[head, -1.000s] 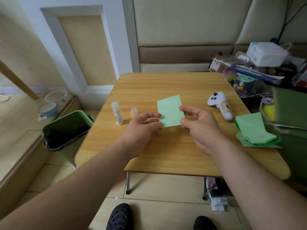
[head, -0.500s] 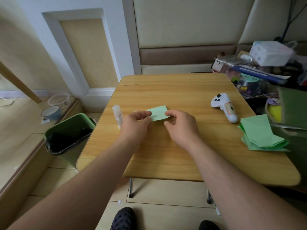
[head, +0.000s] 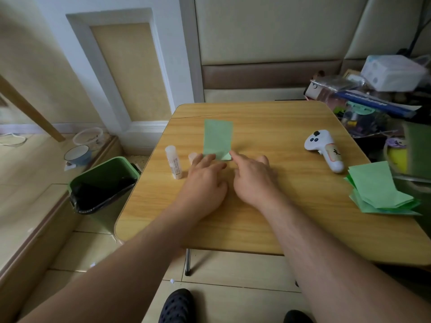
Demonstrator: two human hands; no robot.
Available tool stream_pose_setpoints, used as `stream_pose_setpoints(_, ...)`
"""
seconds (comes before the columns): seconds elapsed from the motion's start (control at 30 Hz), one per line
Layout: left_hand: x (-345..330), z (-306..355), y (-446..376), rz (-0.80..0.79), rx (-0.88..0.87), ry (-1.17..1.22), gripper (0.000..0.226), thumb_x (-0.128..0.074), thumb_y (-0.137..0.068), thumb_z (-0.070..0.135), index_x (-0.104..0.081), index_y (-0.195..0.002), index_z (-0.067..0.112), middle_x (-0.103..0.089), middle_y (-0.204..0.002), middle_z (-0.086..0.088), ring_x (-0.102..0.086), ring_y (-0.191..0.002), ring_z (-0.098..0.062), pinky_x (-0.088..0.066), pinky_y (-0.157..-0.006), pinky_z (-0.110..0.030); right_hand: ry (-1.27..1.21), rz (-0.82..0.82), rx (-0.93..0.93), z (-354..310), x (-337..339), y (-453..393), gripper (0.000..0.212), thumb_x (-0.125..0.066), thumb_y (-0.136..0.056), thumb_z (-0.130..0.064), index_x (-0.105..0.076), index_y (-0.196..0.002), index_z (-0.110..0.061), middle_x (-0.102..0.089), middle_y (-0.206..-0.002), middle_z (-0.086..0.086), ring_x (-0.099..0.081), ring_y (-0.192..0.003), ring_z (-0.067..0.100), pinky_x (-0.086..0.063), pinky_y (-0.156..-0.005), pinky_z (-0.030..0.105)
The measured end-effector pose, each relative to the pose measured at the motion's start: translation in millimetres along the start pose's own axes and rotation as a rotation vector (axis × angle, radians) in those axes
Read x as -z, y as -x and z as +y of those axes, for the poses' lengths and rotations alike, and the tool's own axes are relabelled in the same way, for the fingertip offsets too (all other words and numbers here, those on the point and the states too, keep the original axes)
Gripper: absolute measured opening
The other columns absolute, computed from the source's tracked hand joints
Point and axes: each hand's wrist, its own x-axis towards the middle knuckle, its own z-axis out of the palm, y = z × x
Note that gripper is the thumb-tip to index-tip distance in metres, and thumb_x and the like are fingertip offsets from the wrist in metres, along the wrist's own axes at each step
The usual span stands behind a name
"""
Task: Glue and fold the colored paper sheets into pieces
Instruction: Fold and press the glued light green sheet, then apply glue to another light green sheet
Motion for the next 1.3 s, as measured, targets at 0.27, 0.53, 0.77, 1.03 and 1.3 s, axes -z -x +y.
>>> stream_pose_setpoints(0.27,-4,0,0,0.017,-0.060,-0.061,0.046,-0.059,-0.096,0.014,-0.062,-0.142,0.015,-0.049,-0.154,-0.018,-0.036,-0.145,-0.037,-0.019,-0.120,-0.037,0.030,-0.011,0.024,1,-2,4,0.047,-0.041,-0.100,-0.026,-0.048,-0.144,-0.041,-0.043,-0.154,-0.023,-0.035,-0.129,0.030,-0.038,-0.096,0.048)
stream_pose_setpoints(0.53,-23,-6,-11,-0.023,-0.054,-0.216,0.045,-0.034,-0.106,0.045,-0.051,-0.140,0.020,-0.048,-0.152,0.000,-0.038,-0.143,-0.027,-0.033,-0.111,-0.049,0.047,-0.032,-0.001,8,-1,6,0.041,-0.040,-0.103,-0.033,-0.052,-0.142,-0.042,-0.040,-0.157,-0.023,-0.033,-0.133,0.028,-0.036,-0.101,0.047)
stream_pose_setpoints(0.77,-22,5,-12,-0.025,-0.074,-0.168,0.051,-0.042,-0.103,0.038,-0.048,-0.149,0.017,-0.039,-0.162,-0.009,-0.032,-0.151,-0.034,-0.027,-0.121,-0.050,0.023,0.003,-0.008,20,10,10,0.043,-0.045,-0.104,-0.033,-0.052,-0.146,-0.041,-0.043,-0.157,-0.020,-0.034,-0.134,0.027,-0.038,-0.101,0.047)
stream_pose_setpoints(1.03,-23,37,0,0.059,-0.241,-0.005,0.034,-0.066,-0.093,0.037,-0.069,-0.126,0.030,-0.053,-0.140,0.001,-0.046,-0.130,-0.023,-0.040,-0.112,-0.043,-0.050,0.155,0.034,60,48,30,0.031,-0.059,-0.098,-0.032,-0.068,-0.127,-0.036,-0.061,-0.139,-0.011,-0.048,-0.131,0.024,-0.044,-0.109,0.046)
stream_pose_setpoints(1.3,-41,66,8,0.102,-0.369,0.040,0.035,-0.055,-0.098,0.058,-0.079,-0.096,0.032,-0.054,-0.135,0.005,-0.043,-0.129,-0.023,-0.039,-0.108,-0.044,0.002,0.551,-0.284,160,119,65,0.032,-0.065,-0.095,-0.025,-0.072,-0.125,-0.020,-0.070,-0.117,0.008,-0.061,-0.108,0.032,-0.053,-0.093,0.044)
